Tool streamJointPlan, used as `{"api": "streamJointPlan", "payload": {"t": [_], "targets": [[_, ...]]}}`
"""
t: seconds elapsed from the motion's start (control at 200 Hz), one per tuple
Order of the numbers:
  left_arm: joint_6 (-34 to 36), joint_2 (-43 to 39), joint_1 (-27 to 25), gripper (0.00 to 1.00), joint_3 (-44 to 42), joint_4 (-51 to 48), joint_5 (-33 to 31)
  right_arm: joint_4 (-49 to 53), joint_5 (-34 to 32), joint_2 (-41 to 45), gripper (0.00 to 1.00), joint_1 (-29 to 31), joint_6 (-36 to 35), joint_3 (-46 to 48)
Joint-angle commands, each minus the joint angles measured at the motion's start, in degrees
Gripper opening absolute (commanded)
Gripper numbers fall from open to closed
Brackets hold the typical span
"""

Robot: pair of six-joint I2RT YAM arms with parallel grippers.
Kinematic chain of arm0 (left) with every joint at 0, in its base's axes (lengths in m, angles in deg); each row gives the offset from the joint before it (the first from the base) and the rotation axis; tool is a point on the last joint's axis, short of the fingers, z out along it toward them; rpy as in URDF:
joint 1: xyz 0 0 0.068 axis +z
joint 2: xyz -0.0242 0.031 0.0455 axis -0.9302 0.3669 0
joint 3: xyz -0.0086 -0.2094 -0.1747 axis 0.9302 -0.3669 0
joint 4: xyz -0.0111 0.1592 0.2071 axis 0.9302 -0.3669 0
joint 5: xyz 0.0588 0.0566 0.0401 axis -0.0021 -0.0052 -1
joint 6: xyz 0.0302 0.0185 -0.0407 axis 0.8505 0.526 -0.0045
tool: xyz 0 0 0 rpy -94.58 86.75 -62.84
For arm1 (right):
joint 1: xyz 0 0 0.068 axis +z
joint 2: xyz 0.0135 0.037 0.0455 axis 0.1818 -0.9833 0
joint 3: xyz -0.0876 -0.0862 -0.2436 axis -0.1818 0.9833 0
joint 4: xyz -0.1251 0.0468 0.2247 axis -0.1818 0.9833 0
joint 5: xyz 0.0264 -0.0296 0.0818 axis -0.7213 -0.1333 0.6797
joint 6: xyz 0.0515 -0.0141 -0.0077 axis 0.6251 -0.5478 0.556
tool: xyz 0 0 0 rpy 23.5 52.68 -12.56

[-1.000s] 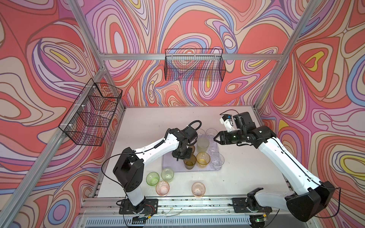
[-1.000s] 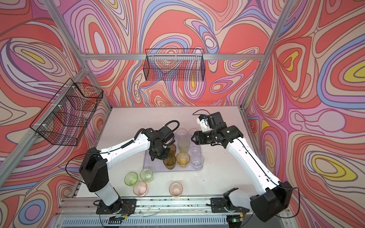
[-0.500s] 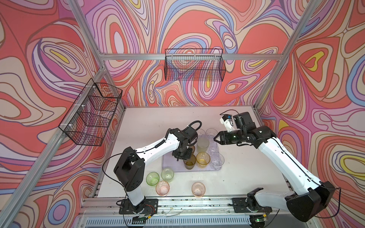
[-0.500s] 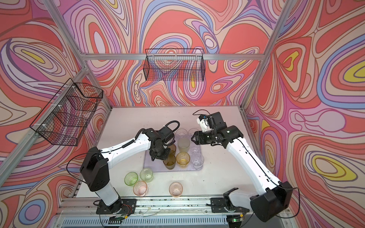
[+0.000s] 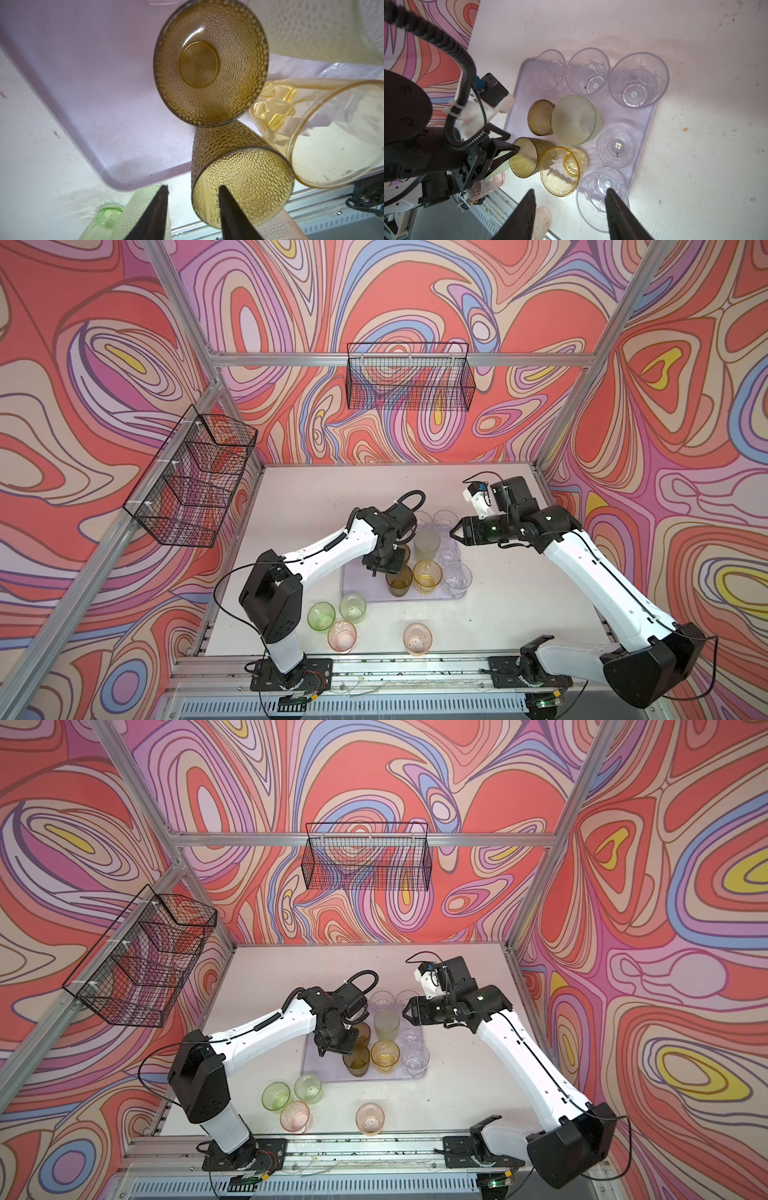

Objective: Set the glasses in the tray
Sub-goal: 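Open the left gripper to release the dark olive cup, then move the left gripper down over the pink textured cup near the robot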

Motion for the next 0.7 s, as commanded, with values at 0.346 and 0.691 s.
{"api": "streamJointPlan", "payload": {"t": [0.346, 0.691], "targets": [[1.87, -5.69, 0.41, 0.51, 3.61, -6.72, -2.33, -1.41, -0.02, 0.90, 0.55, -0.40, -0.45, 0.76], [6.58, -11.04, 0.32, 0.52, -1.56, -5.95, 1.22, -2.28, 0.33, 0.47, 0.55, -0.33, -0.31, 0.99]]}}
